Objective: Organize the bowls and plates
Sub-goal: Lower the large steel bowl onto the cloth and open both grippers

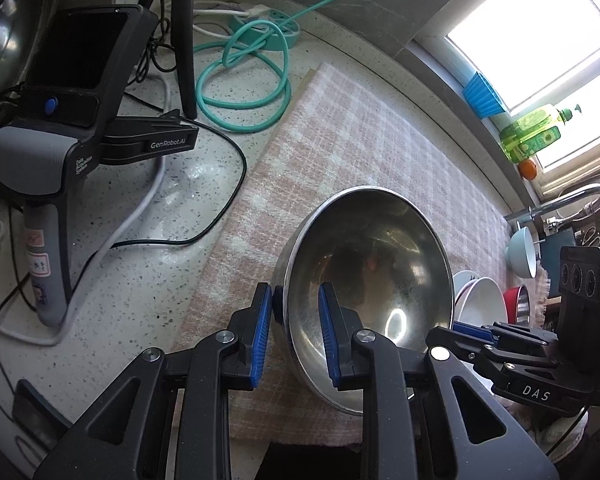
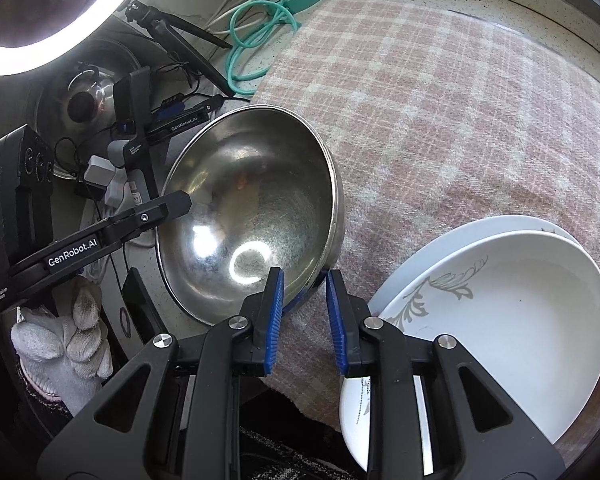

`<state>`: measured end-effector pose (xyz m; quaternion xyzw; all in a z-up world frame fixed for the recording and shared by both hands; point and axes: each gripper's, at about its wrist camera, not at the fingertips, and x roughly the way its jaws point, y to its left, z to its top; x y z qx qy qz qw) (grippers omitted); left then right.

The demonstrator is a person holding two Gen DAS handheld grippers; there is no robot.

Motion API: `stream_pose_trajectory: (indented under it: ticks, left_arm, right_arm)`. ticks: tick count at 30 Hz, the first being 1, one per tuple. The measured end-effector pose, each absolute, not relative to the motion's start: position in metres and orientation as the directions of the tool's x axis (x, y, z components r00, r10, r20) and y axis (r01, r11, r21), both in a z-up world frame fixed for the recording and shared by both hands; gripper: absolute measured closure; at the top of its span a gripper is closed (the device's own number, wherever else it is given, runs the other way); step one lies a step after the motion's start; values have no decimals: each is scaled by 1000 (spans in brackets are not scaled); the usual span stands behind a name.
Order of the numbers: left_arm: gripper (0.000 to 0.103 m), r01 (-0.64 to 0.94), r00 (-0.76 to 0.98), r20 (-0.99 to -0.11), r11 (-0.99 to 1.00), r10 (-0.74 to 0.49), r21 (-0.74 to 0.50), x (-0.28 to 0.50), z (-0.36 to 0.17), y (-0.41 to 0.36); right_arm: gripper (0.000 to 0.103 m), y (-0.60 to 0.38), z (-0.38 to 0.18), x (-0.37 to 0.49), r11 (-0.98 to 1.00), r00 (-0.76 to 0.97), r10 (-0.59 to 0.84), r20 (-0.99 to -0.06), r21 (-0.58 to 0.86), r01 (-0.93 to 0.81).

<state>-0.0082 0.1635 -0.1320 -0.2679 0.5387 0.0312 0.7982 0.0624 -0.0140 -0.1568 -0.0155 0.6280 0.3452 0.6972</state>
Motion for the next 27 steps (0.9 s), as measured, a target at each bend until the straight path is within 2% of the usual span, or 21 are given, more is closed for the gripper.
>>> stream_pose_trajectory:
  ticks: [3,5,7,9,11,15,18,21,27]
  left_arm:
    - [81,-342,421,-878,856,-229,-388,-7,-130,164]
    - [78,-338,427,-877,860,-221,-382,-6,-128,164]
    - [66,-334,434,-875,864,-213,-376,-6,-125,164]
    - [64,-326,442,-874,871,-202,-367,-4,-121,163]
    - [63,-319,450,-872,878,-191,-357,-3,-116,162]
    - [53,-301,467,-866,889,-178,-345,1,-108,158]
    - [51,-283,480,-862,901,-164,-329,4,-102,153]
    - [42,-264,492,-854,907,-166,-328,10,-97,147]
    - [42,-219,504,-845,921,-177,-323,26,-88,128]
  right_arm:
    - [59,-15,-151,63,760,0,464,-886,398,-515]
    - [40,-16,-145,64,759,29,466,-884,383,-526]
    - [35,-18,-139,65,757,46,473,-880,380,-532]
    - [32,-20,-134,67,759,64,479,-875,376,-532]
    - [22,-24,-130,71,766,92,482,-871,367,-528]
    - [19,-33,-122,76,780,151,478,-865,340,-526]
    - [18,-41,-117,80,789,179,472,-863,323,-524]
    - [18,-50,-114,83,799,200,463,-863,309,-515]
    - [18,-79,-98,93,830,265,444,-856,282,-481]
